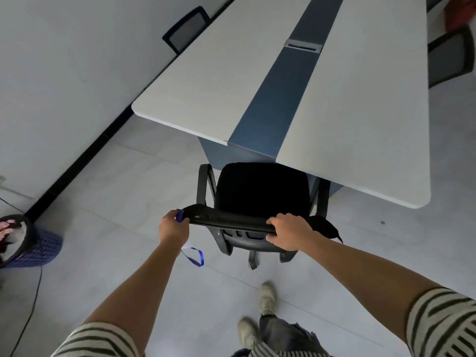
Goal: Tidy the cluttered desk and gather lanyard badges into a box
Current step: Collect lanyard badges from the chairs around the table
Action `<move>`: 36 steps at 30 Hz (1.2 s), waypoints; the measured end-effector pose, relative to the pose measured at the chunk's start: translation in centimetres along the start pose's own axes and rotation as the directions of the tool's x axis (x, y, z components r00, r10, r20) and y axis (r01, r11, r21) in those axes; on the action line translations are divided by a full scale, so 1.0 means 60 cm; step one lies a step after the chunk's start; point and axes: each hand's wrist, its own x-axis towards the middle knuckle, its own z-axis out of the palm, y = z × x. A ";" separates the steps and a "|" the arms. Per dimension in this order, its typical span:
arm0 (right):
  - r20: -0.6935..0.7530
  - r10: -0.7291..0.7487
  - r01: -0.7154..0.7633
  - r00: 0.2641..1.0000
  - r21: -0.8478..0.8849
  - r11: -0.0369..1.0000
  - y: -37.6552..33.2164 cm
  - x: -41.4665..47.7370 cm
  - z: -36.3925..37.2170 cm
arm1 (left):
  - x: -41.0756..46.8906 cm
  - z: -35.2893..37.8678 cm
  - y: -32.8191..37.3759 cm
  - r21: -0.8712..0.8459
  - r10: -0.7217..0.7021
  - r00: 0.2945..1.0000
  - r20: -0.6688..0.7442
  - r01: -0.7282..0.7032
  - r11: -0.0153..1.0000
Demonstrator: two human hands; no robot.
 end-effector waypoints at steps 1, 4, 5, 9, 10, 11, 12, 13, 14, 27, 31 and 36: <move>0.036 -0.007 0.006 0.999 0.014 1.000 -0.002 0.013 -0.011 | 0.010 -0.004 0.007 0.007 0.008 1.000 0.013 -0.008 1.000; 0.162 -0.051 0.018 0.985 0.200 0.980 -0.017 0.048 -0.042 | 0.032 -0.020 0.029 -0.039 -0.008 0.998 0.069 0.011 0.999; 0.200 -0.078 0.028 0.977 0.241 0.970 -0.030 0.063 -0.056 | 0.041 -0.032 0.036 -0.064 -0.024 0.997 0.075 0.029 0.998; 0.271 -0.176 0.079 0.946 0.332 0.940 -0.099 0.125 -0.097 | 0.067 -0.105 0.054 -0.131 -0.043 0.999 0.030 0.047 0.990; 0.263 -0.200 0.105 0.944 0.335 0.936 -0.126 0.153 -0.112 | 0.080 -0.135 0.055 -0.157 -0.049 0.999 -0.001 0.049 0.986; 0.250 -0.215 0.127 0.944 0.327 0.937 -0.149 0.178 -0.126 | 0.092 -0.159 0.057 -0.173 -0.052 0.998 -0.022 0.047 0.984; 0.239 -0.237 0.159 0.942 0.307 0.938 -0.176 0.206 -0.140 | 0.106 -0.188 0.056 -0.184 -0.061 0.997 -0.048 0.051 0.982; 0.232 -0.264 0.194 0.936 0.285 0.939 -0.209 0.241 -0.156 | 0.124 -0.222 0.052 -0.194 -0.069 0.995 -0.076 0.054 0.980; 0.225 -0.279 0.214 0.934 0.273 0.938 -0.232 0.266 -0.167 | 0.140 -0.245 0.048 -0.204 -0.071 0.993 -0.092 0.051 0.978; 0.252 -0.223 0.160 0.942 0.248 0.956 -0.624 0.628 -0.267 | 0.465 -0.613 -0.003 -0.194 -0.057 0.994 -0.095 0.037 0.980; 0.225 -0.172 0.111 0.959 0.263 0.958 -0.672 0.706 -0.314 | 0.576 -0.683 0.034 -0.178 -0.020 0.998 -0.061 0.009 0.984; 0.170 -0.095 0.047 0.981 0.266 0.963 -0.684 0.831 -0.377 | 0.730 -0.721 0.112 -0.181 0.036 0.999 0.024 -0.031 0.983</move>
